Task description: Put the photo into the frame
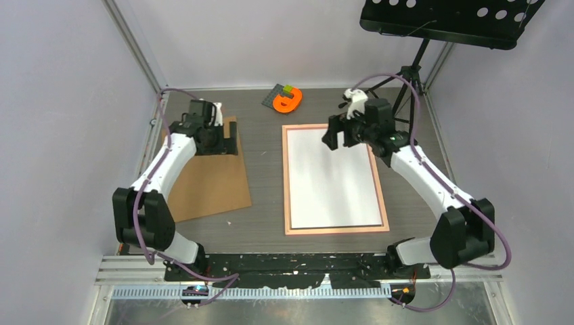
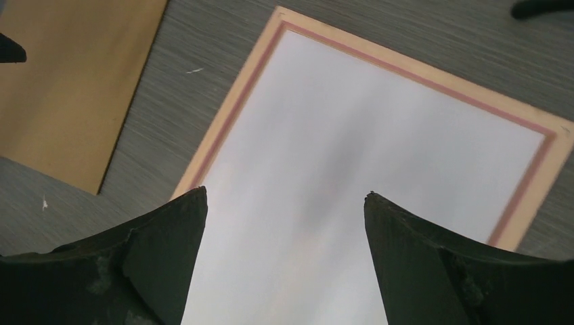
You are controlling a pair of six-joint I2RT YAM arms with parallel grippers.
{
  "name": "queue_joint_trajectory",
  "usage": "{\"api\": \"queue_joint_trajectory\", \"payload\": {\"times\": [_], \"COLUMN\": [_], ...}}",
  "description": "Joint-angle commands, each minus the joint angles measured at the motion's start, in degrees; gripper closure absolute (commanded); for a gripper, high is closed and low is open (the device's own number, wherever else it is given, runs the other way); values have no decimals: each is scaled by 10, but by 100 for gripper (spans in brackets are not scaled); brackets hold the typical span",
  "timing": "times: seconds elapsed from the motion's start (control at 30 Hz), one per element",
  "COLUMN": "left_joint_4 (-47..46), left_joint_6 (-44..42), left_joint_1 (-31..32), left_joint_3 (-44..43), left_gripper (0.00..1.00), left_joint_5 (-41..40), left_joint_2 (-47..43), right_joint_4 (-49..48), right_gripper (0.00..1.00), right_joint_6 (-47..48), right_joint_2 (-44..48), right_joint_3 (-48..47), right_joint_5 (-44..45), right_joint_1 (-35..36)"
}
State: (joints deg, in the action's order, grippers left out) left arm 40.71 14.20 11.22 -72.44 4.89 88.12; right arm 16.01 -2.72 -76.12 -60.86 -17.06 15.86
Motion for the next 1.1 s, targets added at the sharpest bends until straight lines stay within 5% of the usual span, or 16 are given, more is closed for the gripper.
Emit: {"api": "queue_joint_trajectory", "payload": {"times": [0.0,0.27,0.43,1.07], "left_joint_4": [54,132,165,160], "left_joint_6": [-124,-224,-267,-302], "left_joint_1": [-68,-283,-364,-420], "left_joint_3": [23,4,-33,-91], "left_gripper": [0,1,3,7], "left_joint_5": [-41,61,91,121], "left_joint_2": [-48,7,70,218], "right_joint_4": [3,17,31,49], "right_gripper": [7,7,7,7], "right_joint_6": [23,-43,-86,-172], "right_joint_2": [-68,-257,-371,-630], "right_joint_3": [-85,-263,-373,-580], "right_joint_5": [24,4,-13,-106], "right_joint_1": [87,208,257,286]}}
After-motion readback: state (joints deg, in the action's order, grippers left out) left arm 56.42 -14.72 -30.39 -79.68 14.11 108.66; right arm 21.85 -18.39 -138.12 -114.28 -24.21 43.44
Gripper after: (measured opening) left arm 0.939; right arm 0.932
